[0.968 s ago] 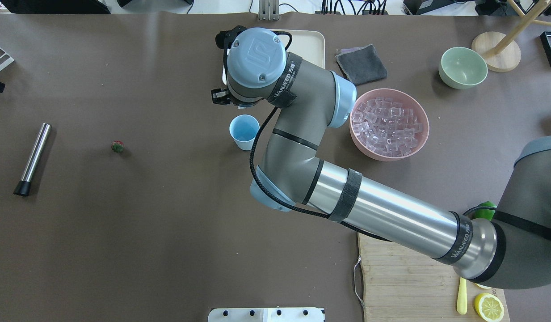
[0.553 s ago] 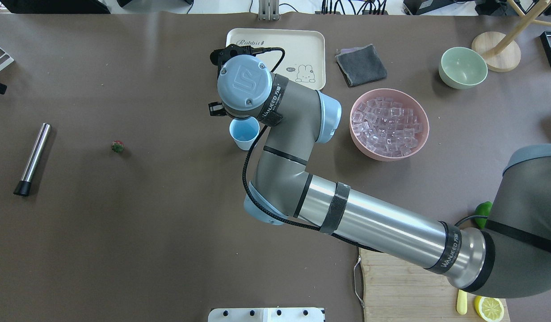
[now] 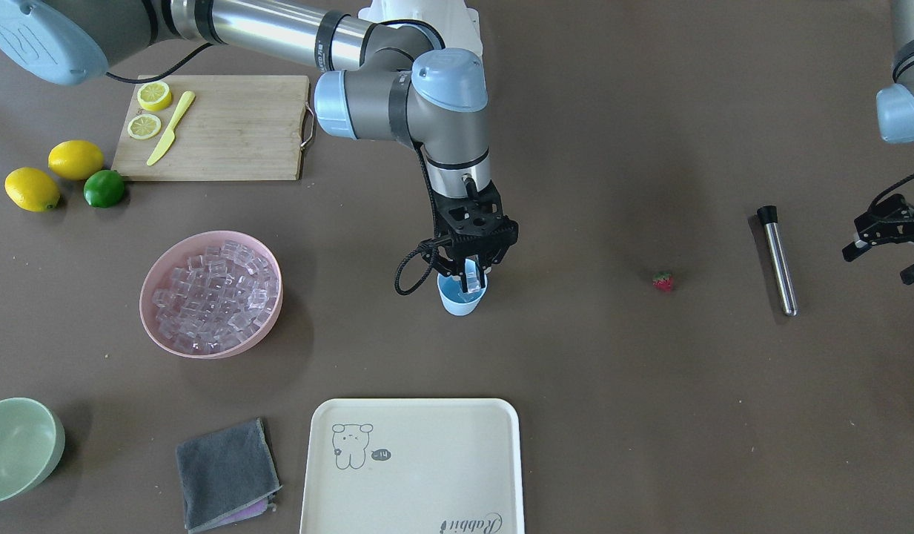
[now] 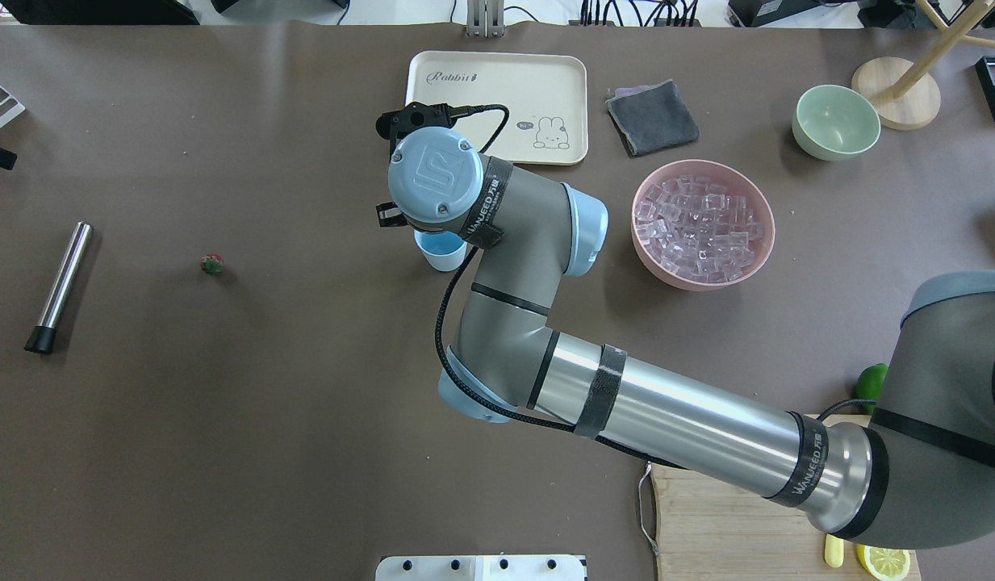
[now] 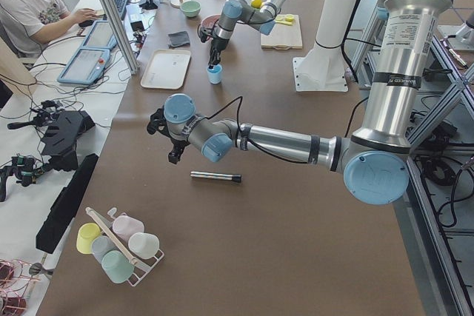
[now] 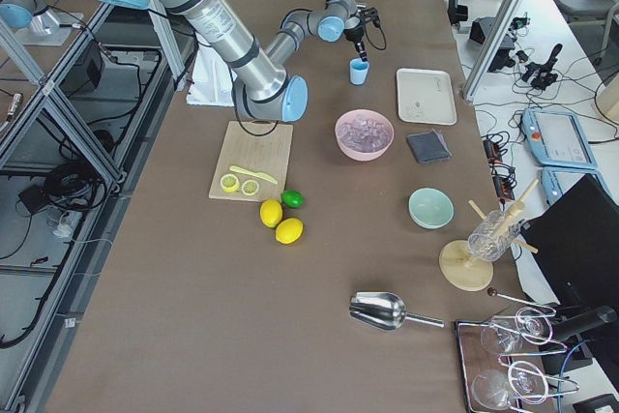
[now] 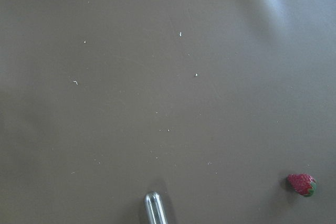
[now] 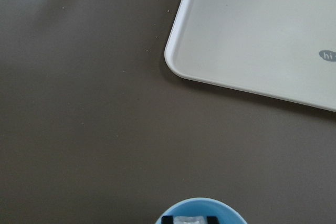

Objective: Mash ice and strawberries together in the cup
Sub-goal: 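Open the right gripper to drop the ice cube into the cup, then move the right gripper back over the pink ice bowl, then lower the right gripper into the bowl and grasp a third ice cube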

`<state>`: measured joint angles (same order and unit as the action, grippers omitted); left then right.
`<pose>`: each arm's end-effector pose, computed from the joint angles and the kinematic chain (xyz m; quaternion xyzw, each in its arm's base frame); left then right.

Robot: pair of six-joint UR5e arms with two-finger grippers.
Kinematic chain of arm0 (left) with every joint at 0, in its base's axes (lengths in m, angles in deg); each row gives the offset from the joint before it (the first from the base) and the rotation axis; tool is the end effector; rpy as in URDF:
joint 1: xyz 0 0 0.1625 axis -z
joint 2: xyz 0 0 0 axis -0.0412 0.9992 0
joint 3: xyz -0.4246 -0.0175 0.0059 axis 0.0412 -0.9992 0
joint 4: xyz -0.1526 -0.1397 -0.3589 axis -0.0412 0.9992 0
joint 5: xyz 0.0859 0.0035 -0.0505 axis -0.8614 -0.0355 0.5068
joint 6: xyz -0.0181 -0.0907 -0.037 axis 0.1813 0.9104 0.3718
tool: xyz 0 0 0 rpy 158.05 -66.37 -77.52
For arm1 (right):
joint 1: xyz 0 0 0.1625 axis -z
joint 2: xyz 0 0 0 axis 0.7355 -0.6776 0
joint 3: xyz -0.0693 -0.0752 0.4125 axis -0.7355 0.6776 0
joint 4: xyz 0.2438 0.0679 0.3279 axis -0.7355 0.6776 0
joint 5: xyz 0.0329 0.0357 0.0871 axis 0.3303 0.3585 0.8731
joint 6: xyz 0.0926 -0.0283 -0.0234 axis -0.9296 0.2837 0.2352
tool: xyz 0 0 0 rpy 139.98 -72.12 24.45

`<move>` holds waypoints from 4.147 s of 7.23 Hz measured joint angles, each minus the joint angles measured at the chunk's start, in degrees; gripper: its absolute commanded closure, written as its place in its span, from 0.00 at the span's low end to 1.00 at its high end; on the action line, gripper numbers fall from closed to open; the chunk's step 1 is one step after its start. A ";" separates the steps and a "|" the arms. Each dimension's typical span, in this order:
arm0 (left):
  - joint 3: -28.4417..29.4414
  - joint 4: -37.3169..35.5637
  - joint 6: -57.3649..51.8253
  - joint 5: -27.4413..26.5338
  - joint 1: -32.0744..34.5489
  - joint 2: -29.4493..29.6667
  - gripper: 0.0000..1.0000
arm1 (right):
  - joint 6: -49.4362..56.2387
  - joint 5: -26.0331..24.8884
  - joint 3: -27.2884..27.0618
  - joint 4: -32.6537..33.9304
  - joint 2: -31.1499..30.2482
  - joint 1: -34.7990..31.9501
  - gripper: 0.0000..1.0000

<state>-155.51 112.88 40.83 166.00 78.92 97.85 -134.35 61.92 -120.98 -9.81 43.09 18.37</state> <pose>0.0777 -0.5684 0.5252 0.1684 0.4651 0.1072 0.8625 -0.6291 -0.4993 0.1137 0.2256 -0.4003 -0.0211 0.8880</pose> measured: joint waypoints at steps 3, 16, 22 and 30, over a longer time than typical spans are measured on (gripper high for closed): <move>-0.02 -0.01 0.10 0.00 -0.01 0.24 0.03 | -0.60 -0.37 -0.04 -0.09 -1.03 0.37 0.84; -0.61 0.07 0.36 -1.69 -0.15 0.92 0.03 | 9.58 19.61 -15.73 4.32 -15.32 -15.60 0.16; -1.65 2.08 4.90 -3.30 -2.48 1.06 0.03 | 20.91 27.00 -21.47 -5.42 -34.23 -23.57 0.17; -0.99 2.27 5.83 -3.77 -4.83 1.76 0.03 | 19.77 17.03 -22.51 -5.24 -33.70 -18.03 0.21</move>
<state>-156.50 115.15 46.66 162.23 74.08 99.60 -114.58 78.96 -143.49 -15.05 9.39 0.34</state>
